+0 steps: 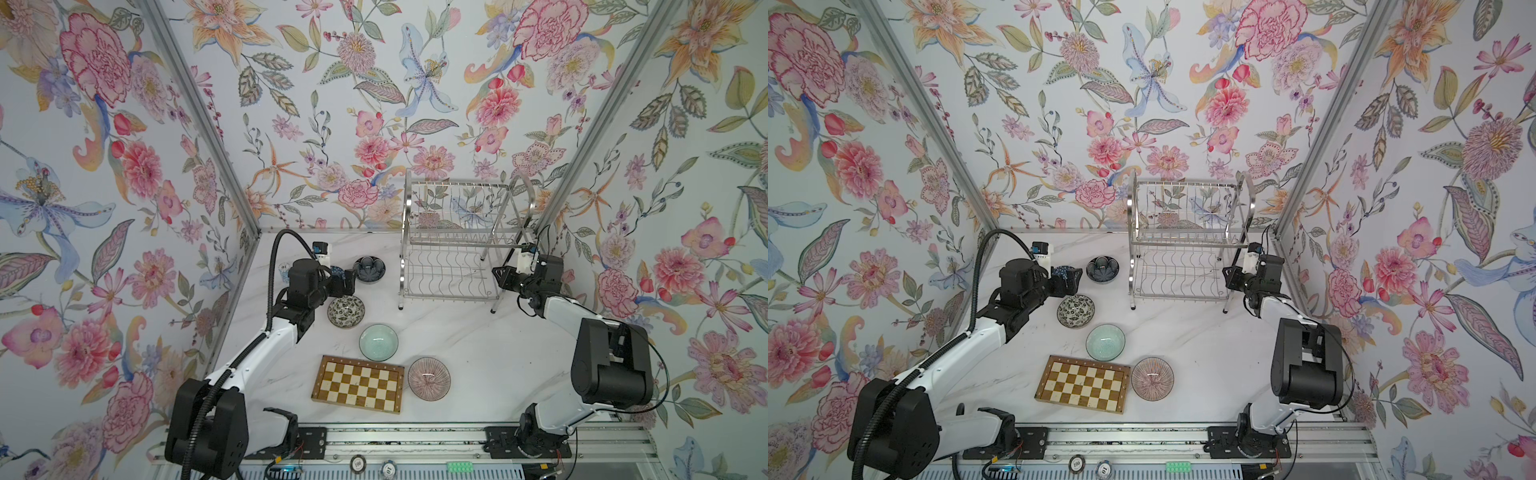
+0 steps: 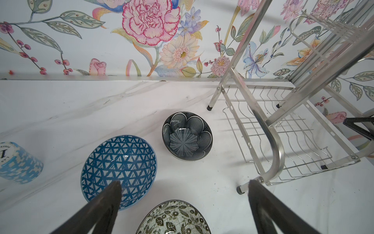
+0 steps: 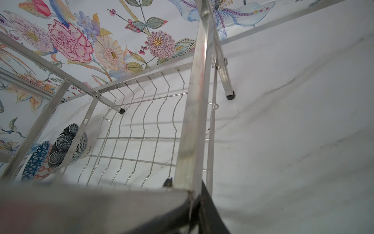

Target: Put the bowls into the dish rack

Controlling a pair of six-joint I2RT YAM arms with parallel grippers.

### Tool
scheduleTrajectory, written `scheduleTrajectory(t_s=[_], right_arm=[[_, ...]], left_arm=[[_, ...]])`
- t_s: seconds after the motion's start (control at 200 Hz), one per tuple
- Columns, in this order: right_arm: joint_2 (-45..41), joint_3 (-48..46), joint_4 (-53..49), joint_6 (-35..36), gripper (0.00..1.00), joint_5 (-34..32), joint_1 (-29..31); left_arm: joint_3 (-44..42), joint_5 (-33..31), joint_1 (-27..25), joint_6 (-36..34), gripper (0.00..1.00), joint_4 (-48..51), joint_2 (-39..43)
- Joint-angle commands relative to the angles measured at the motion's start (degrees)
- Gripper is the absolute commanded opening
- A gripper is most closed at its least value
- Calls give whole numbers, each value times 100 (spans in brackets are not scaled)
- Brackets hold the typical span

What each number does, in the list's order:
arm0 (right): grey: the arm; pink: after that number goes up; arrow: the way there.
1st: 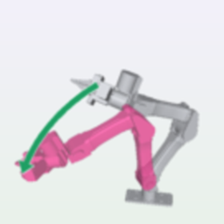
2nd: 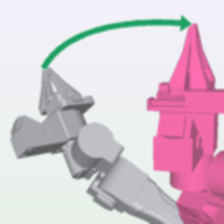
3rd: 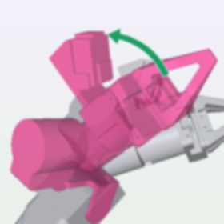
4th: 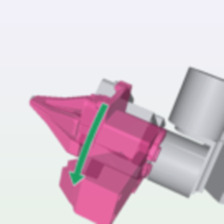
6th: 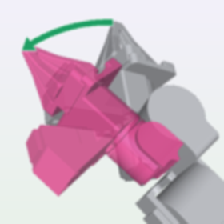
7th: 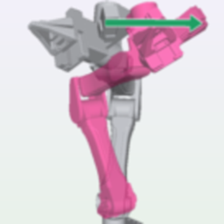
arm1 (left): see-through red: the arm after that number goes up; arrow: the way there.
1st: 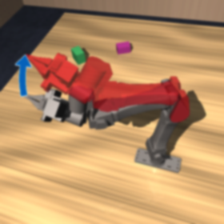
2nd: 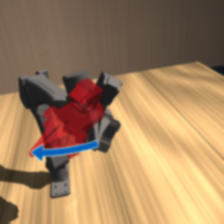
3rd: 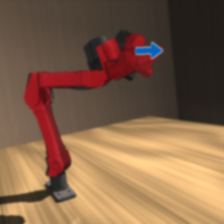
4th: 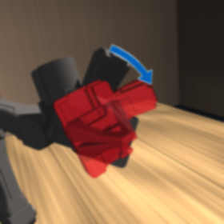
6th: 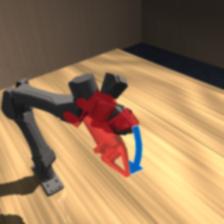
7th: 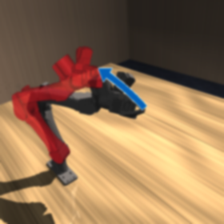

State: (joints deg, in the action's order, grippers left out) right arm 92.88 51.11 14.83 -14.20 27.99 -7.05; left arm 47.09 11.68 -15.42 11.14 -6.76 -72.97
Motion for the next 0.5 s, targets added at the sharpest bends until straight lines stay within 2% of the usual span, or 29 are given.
scheduleTrajectory(t_s=[0.0,0.155,0.495], right_arm=[[149,197,335,-347,24,129,98],[302,162,852,-901,24,156,148],[552,580,747,-962,24,84,257]], left_arm=[[-69,45,55,-95,99,-137,25],[-116,10,58,-75,99,-163,28],[-123,-185,57,-189,99,-66,80]])
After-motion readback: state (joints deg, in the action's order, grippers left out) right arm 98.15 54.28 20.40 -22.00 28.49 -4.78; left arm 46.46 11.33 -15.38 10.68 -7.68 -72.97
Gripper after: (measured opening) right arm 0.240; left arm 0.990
